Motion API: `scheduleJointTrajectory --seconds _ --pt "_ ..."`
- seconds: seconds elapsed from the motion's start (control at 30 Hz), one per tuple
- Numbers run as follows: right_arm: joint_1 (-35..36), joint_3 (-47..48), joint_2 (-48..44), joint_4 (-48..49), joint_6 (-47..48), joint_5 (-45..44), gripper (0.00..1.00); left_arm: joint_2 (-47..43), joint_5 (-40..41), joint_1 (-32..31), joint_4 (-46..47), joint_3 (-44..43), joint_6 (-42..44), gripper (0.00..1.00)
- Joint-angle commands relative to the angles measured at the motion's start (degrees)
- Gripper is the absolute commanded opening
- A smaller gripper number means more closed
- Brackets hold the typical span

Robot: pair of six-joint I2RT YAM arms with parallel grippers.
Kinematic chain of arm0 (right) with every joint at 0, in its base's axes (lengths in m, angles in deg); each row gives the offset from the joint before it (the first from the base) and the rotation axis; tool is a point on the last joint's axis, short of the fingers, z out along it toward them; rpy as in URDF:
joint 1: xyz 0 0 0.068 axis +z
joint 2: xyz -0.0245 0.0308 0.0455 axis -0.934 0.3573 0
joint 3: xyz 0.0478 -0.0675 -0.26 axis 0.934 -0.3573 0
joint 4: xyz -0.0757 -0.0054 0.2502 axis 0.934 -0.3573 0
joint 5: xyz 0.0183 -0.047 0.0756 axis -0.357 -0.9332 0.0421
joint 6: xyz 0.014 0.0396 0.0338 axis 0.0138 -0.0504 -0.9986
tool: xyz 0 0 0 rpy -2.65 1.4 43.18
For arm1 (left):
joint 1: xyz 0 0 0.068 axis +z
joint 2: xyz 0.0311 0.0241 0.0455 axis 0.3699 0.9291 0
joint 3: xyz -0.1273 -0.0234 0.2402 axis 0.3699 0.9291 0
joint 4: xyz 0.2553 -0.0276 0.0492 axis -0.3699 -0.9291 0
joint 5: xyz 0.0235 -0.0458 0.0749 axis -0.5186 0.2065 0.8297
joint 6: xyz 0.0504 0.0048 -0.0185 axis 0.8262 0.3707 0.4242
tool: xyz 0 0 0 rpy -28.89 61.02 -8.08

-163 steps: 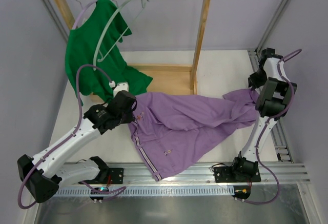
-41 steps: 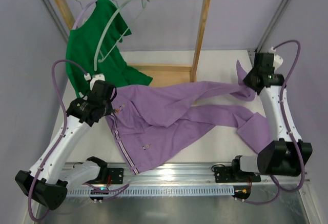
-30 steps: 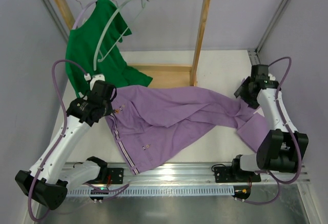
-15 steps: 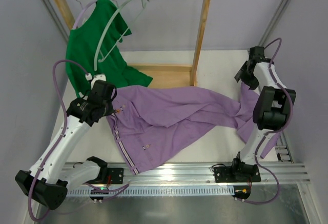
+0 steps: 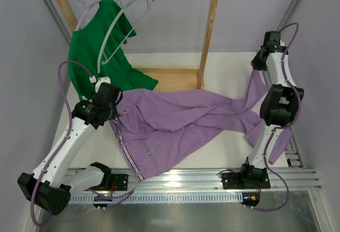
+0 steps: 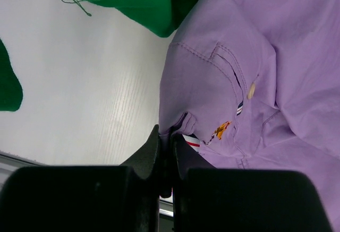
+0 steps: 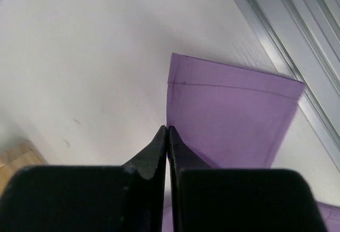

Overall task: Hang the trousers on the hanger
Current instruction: Fold the trousers

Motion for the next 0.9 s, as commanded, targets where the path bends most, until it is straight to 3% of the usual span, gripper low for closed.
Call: scheduleJointTrajectory --seconds 0.0,0.17,0.2,0.3,0.4,0.57,0.7,0.87 --pt "-0.20 1.23 -10.24 4.04 0.02 2.51 0.04 0.29 4.30 0.41 -0.50 -1.97 -0.55 0.00" --pt "-6.52 -15.54 -24.46 7.12 -6.39 -0.76 0.04 -0.59 4.22 0.50 -0.32 -2.06 -0.20 0.00" --pt "-7.75 -24.72 -26.24 10.27 -7.01 -0.40 0.04 -0.51 4.04 0.50 -0.67 -2.33 -0.11 0.00" --pt "-12.32 -40.12 -29.77 13.97 -8.07 0.57 0.06 -0.24 4.66 0.50 -1.55 -2.59 0.32 0.00" --pt "-15.32 -49.30 -30.21 16.01 -8.33 0.92 0.25 -0.33 5.54 0.76 -1.90 -2.94 1.03 0.00" --pt "-15.58 -49.95 -31.70 12.15 -8.86 -2.50 0.53 0.20 5.45 0.94 -1.91 -4.00 1.47 0.00" --pt "-13.66 -45.40 -34.95 8.55 -9.12 -3.47 0.63 0.20 5.01 0.94 -1.38 -4.00 1.29 0.00" --pt "-9.26 -38.54 -33.13 3.45 -10.88 -5.85 0.65 0.64 2.12 0.85 0.38 -3.38 1.29 0.00"
